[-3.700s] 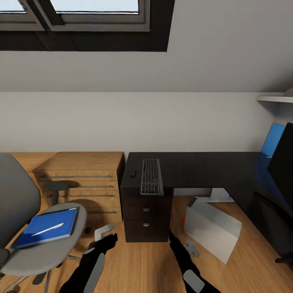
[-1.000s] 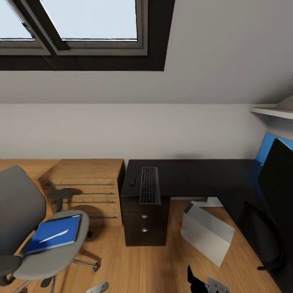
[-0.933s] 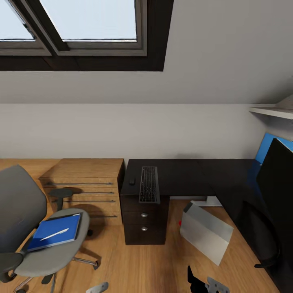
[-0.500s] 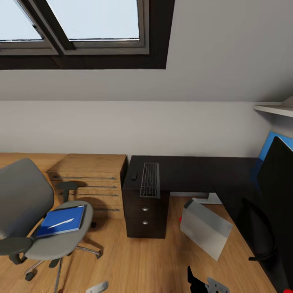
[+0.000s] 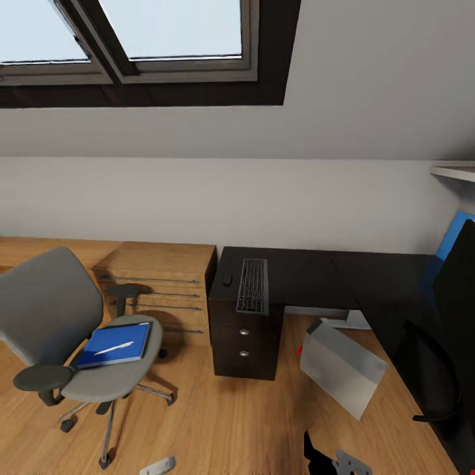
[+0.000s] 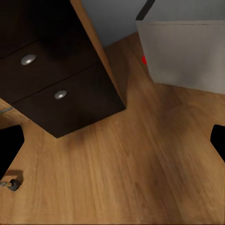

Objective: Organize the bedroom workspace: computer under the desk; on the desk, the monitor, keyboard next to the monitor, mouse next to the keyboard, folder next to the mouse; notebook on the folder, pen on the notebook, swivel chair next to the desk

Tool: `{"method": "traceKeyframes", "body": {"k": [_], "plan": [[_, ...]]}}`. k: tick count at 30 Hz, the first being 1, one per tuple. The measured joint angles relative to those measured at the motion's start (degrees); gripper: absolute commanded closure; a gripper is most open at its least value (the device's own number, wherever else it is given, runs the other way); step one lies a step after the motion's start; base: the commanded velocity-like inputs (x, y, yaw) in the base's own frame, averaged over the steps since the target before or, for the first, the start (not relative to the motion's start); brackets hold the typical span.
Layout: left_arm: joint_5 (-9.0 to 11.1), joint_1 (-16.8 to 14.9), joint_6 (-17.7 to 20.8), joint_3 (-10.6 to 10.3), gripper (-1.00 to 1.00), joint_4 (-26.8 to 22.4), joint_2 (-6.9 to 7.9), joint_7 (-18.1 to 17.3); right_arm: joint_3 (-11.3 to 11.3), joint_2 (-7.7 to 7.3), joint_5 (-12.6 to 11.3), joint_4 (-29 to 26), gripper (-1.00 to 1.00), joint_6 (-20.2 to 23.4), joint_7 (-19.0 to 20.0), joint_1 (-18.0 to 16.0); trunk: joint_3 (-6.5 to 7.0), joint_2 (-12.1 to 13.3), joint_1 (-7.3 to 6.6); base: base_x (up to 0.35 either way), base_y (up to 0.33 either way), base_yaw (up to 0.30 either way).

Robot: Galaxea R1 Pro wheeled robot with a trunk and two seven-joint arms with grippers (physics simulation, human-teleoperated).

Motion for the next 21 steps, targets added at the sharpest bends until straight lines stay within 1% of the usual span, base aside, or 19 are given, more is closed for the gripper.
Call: {"method": "traceKeyframes", "body": {"k": [14, 21], "plan": [[0.0, 0.0, 0.0, 0.0, -1.0, 0.0, -0.06, 0.0, 0.0, -0.01, 0.0, 0.0, -1.0, 0.0, 0.0, 0.0, -1.13, 0.0, 0.01, -0.318, -0.007, 0.119], [0.0, 0.0, 0.0, 0.0, -1.0, 0.0, 0.0, 0.0, 0.0, -0.08, 0.0, 0.0, -1.0, 0.0, 0.0, 0.0, -1.69, 0.0, 0.01, -0.3, -0.157, 0.121]]}}
